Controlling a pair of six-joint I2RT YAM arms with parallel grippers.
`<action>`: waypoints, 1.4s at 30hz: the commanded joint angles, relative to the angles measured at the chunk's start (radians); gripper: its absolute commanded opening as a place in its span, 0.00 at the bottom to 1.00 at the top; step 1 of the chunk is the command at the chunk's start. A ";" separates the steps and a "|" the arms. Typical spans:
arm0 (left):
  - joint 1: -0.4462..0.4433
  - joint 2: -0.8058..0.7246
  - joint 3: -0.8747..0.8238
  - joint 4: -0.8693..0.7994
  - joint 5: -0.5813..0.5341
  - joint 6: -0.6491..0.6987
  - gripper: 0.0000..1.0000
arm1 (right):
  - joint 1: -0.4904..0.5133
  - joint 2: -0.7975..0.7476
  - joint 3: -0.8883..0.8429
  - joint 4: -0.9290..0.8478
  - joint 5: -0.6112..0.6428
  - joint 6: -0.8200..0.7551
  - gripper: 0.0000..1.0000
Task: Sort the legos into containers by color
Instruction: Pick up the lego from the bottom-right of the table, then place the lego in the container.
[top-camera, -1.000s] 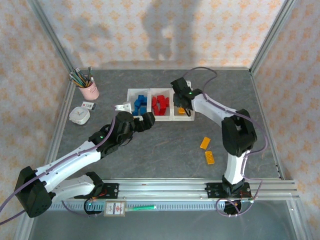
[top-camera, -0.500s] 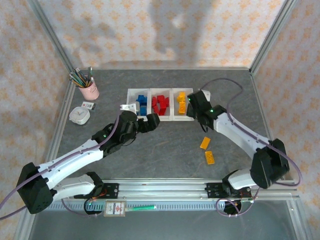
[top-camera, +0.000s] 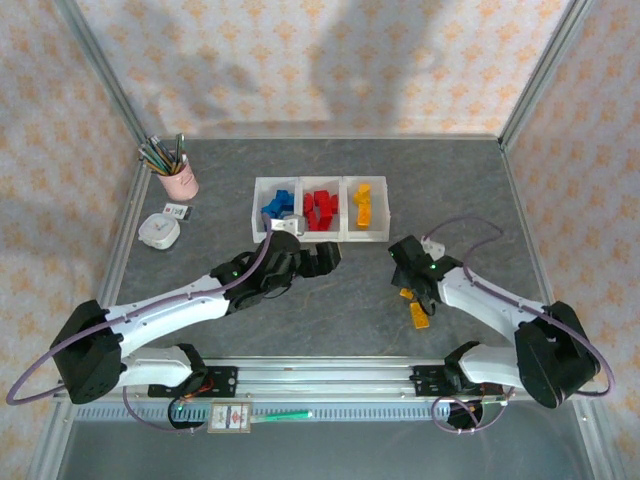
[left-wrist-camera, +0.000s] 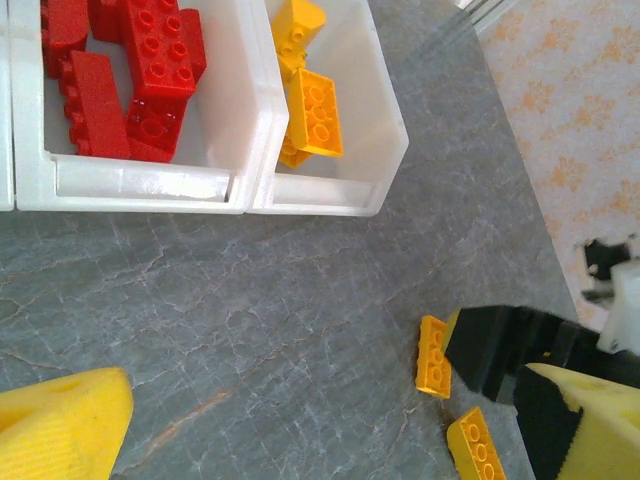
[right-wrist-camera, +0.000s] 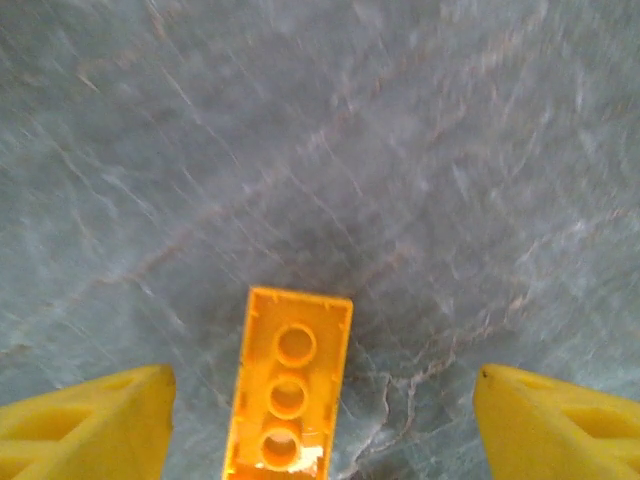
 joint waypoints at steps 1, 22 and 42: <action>-0.009 -0.003 -0.006 0.046 0.000 -0.012 0.99 | 0.014 0.029 -0.031 0.070 -0.025 0.075 0.78; -0.008 -0.019 0.007 0.014 -0.033 0.004 0.99 | 0.031 0.130 -0.025 0.163 -0.023 0.011 0.38; 0.013 -0.106 0.011 -0.063 -0.129 0.028 0.99 | 0.032 0.192 0.378 0.047 -0.051 -0.215 0.35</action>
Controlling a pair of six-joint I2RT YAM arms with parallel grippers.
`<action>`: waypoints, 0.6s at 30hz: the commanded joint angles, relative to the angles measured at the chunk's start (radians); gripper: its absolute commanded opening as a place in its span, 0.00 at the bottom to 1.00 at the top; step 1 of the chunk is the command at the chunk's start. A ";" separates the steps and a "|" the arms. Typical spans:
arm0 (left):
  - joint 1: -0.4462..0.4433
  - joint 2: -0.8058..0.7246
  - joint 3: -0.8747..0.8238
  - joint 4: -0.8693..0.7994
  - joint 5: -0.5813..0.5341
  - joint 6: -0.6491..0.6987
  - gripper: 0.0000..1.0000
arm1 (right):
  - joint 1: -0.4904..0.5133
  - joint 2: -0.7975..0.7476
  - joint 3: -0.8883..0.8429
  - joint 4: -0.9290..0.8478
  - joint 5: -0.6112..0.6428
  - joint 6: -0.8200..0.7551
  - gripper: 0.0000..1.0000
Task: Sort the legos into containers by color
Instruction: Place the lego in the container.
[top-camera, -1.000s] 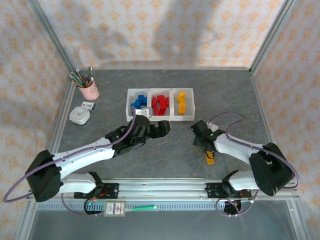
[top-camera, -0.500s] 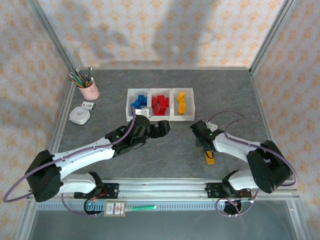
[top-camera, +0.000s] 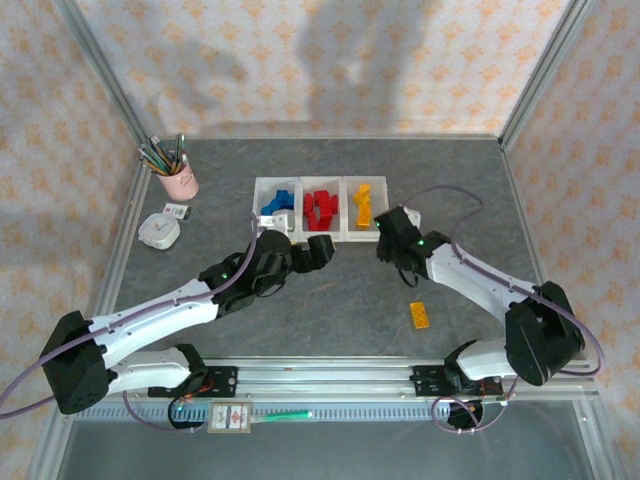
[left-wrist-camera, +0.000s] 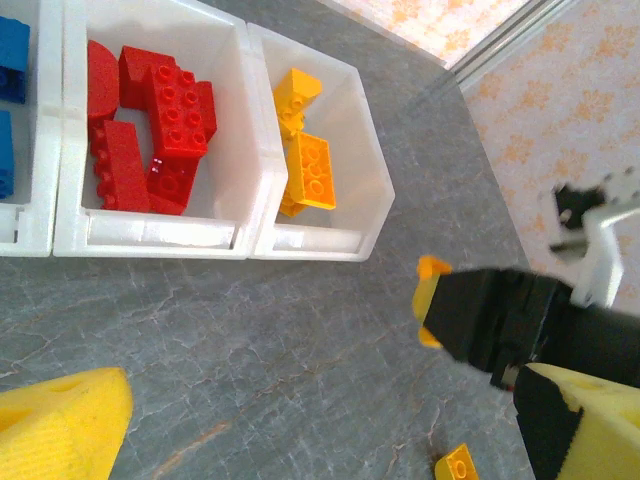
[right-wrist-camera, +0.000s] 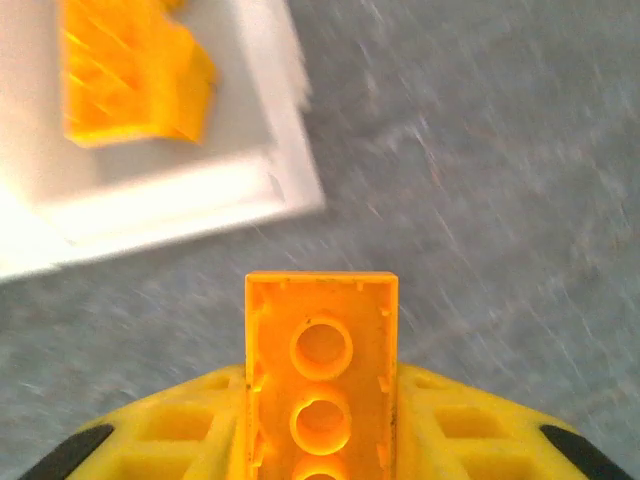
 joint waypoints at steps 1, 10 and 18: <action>0.017 -0.026 0.012 -0.050 -0.047 0.024 0.99 | 0.005 0.074 0.114 -0.049 0.033 -0.084 0.35; 0.075 -0.089 -0.024 -0.064 -0.063 0.024 0.99 | -0.037 0.325 0.412 -0.063 0.013 -0.173 0.35; 0.120 -0.122 -0.068 -0.062 -0.049 0.016 0.99 | -0.049 0.504 0.581 -0.080 0.026 -0.200 0.35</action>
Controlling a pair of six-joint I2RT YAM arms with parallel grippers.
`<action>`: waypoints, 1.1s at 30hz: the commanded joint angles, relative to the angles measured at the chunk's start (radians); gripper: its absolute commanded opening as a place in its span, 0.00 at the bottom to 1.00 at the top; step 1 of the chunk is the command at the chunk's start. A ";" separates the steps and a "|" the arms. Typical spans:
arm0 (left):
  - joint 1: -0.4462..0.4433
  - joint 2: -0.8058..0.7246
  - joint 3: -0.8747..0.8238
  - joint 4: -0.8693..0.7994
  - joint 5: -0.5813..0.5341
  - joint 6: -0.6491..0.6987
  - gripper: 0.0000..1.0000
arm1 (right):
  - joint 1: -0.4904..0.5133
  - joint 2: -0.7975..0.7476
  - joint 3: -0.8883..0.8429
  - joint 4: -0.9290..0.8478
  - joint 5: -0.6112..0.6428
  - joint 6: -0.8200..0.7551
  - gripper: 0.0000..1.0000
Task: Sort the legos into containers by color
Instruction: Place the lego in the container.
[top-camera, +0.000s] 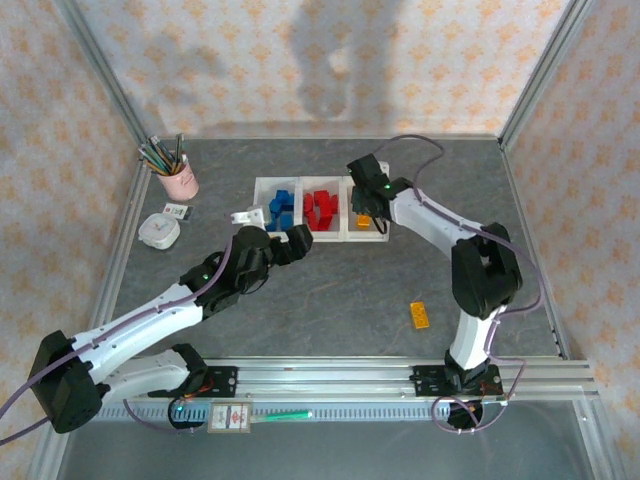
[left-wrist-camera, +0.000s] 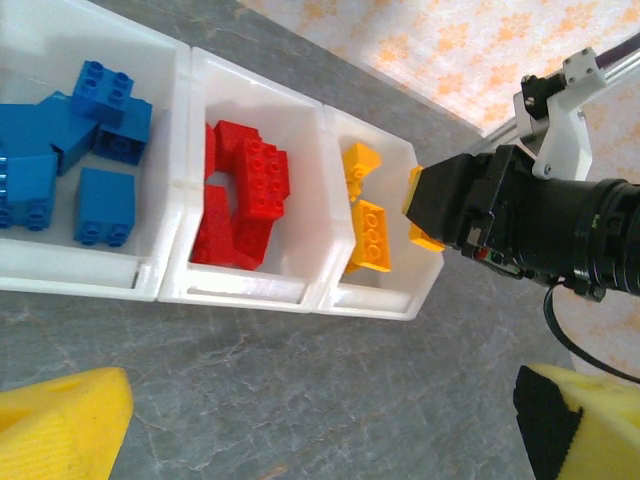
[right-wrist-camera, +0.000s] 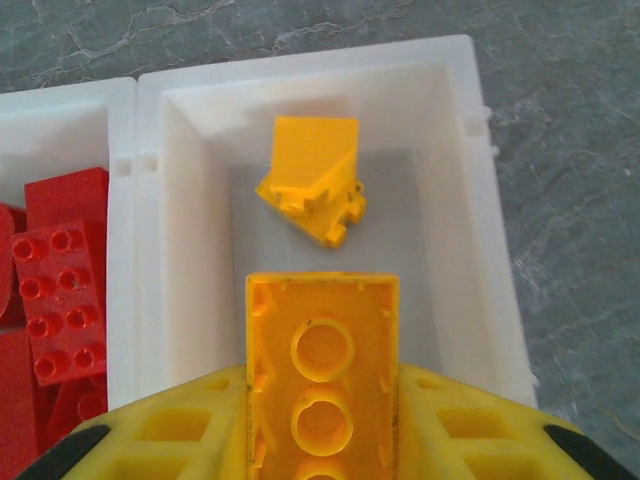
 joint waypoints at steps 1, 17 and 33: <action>0.014 -0.018 -0.019 -0.022 -0.018 0.010 0.99 | -0.004 0.051 0.059 -0.039 0.025 -0.027 0.36; 0.035 -0.006 -0.006 -0.028 0.012 0.015 0.99 | -0.010 0.058 0.097 -0.039 0.027 -0.028 0.46; -0.018 0.055 0.013 0.032 0.116 -0.002 0.99 | -0.015 -0.383 -0.365 -0.080 0.097 0.126 0.69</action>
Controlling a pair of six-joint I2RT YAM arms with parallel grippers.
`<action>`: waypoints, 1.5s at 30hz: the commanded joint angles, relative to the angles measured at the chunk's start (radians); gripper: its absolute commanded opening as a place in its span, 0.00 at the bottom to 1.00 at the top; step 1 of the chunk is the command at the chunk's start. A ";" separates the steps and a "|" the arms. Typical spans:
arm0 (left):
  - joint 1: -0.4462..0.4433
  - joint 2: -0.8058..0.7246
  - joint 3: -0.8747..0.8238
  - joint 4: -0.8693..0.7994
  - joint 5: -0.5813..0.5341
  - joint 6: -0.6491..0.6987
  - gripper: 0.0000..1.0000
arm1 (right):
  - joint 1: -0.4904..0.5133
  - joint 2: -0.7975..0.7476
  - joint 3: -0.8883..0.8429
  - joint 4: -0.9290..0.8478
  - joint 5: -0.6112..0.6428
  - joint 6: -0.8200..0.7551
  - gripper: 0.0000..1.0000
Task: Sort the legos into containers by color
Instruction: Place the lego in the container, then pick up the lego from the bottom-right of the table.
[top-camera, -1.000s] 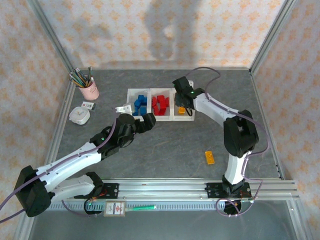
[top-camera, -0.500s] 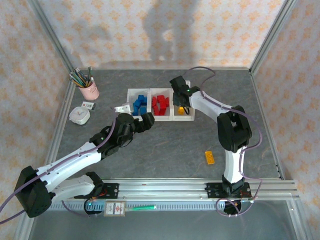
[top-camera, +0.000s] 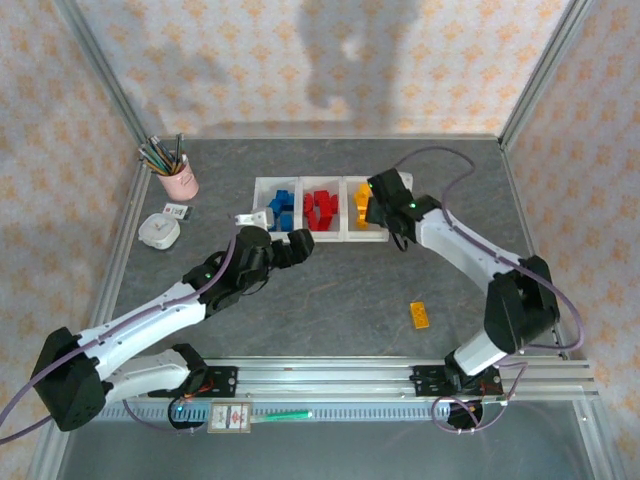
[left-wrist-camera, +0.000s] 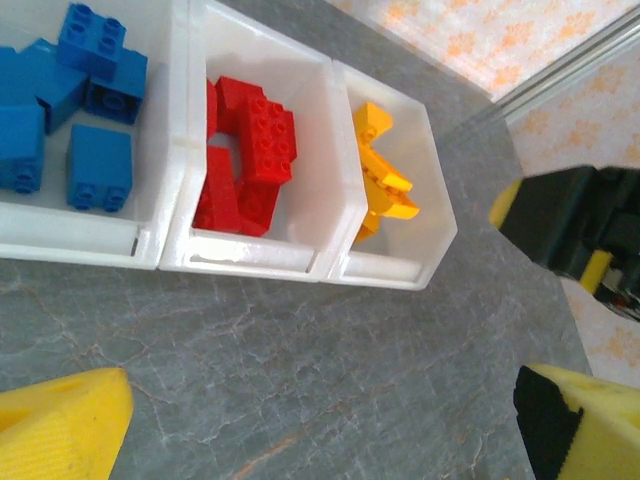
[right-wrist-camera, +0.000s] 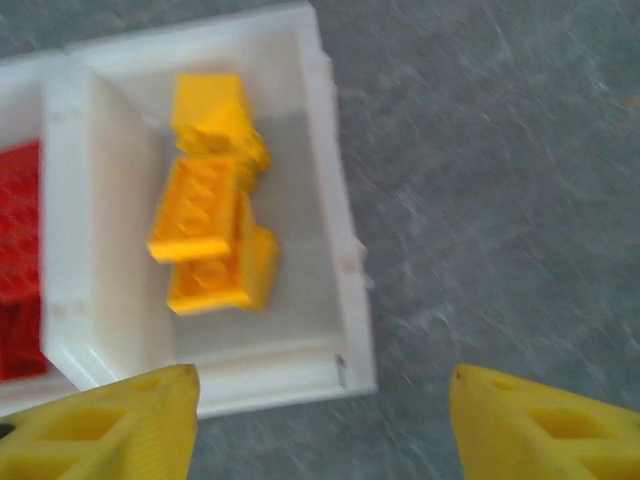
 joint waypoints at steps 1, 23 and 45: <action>-0.042 0.030 0.028 0.027 0.030 -0.001 0.99 | -0.005 -0.086 -0.110 -0.075 0.053 0.083 0.70; -0.187 0.176 -0.003 0.185 0.057 -0.069 0.99 | 0.128 -0.357 -0.603 -0.130 -0.051 0.455 0.84; -0.188 0.120 -0.022 0.136 0.034 -0.073 0.99 | 0.305 -0.315 -0.604 -0.094 -0.064 0.523 0.36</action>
